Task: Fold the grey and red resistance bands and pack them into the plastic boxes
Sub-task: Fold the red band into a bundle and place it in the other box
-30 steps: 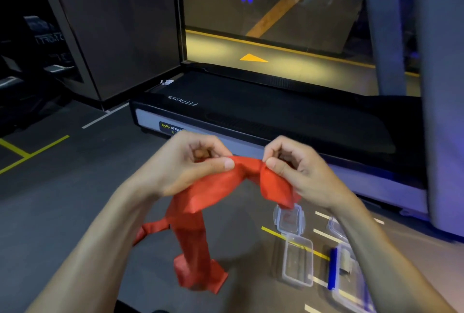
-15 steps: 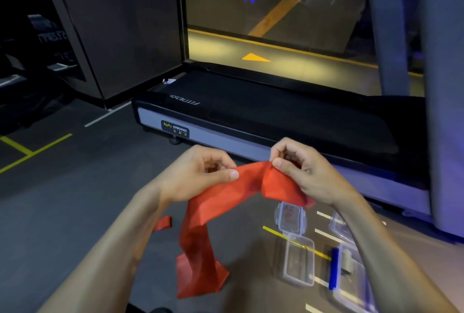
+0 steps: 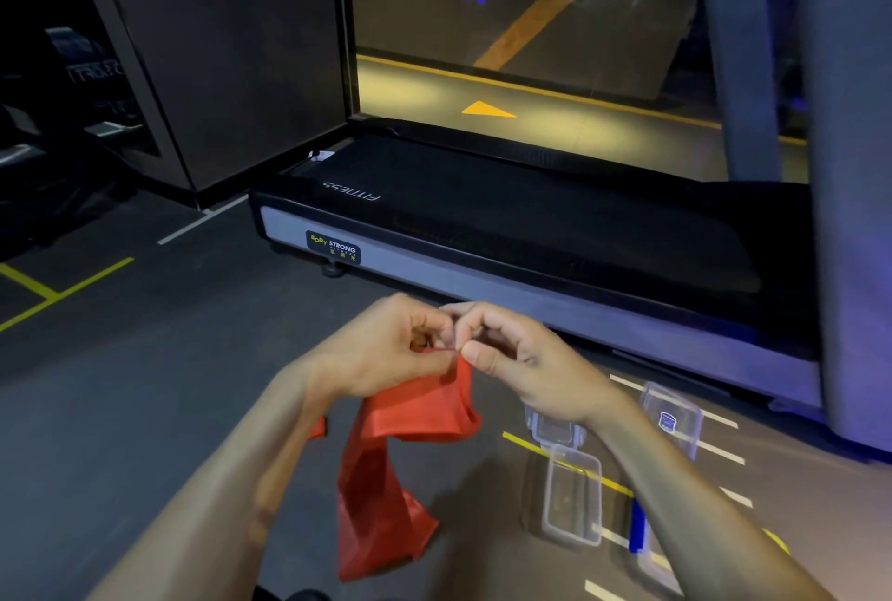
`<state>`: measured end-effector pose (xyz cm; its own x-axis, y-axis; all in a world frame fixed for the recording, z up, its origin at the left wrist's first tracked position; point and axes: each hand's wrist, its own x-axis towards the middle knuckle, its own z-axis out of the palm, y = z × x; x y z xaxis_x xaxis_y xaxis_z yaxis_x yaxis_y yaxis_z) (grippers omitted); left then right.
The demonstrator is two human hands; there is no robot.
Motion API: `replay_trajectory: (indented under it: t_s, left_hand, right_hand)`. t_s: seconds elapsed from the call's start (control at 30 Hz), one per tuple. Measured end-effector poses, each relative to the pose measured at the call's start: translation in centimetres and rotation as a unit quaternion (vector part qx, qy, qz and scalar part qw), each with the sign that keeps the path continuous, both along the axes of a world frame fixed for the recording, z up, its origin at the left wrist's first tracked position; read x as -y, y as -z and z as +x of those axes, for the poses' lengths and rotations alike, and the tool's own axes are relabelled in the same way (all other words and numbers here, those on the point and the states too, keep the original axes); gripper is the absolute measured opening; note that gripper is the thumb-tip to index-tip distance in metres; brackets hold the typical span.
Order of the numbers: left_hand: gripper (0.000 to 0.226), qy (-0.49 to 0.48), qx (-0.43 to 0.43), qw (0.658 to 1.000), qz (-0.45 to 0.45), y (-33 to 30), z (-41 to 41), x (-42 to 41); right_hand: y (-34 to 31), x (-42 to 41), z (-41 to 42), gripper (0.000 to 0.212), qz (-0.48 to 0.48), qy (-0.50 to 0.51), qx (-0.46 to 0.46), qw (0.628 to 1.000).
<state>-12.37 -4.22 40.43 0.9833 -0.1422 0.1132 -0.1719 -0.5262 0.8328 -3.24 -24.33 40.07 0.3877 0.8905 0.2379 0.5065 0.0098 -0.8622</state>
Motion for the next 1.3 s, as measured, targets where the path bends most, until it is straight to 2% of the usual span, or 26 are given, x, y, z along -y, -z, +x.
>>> replay_trajectory:
  t_s: [0.3,0.4,0.53,0.7,1.0,1.3]
  left_hand:
    - [0.009,-0.062,0.082,0.994,0.040,-0.6,-1.0,0.4]
    - [0.017,-0.026,0.007,0.999,-0.039,-0.3,-0.9,0.0]
    - [0.009,0.050,-0.091,0.993,-0.057,0.5,-1.0,-0.6]
    - [0.009,0.026,-0.082,0.995,-0.059,0.7,-0.8,-0.9]
    - [0.006,0.029,-0.039,0.989,-0.137,0.2,-0.8,-0.4]
    - [0.013,0.005,-0.035,0.996,-0.079,-0.1,-0.8,-0.3]
  right_hand:
    - [-1.3,0.3,0.2,0.006,-0.026,0.014,0.045,0.999]
    - [-2.5,0.8,0.5,0.005,-0.016,0.019,0.039,0.999]
    - [-3.6,1.5,0.7,0.008,-0.032,0.017,0.045,0.998]
    - [-3.5,1.9,1.0,0.011,-0.049,0.031,0.057,0.997]
    - [-3.2,2.9,1.9,0.009,-0.013,0.044,0.041,0.998]
    - [-2.4,3.3,1.9,0.006,-0.019,0.052,0.020,0.998]
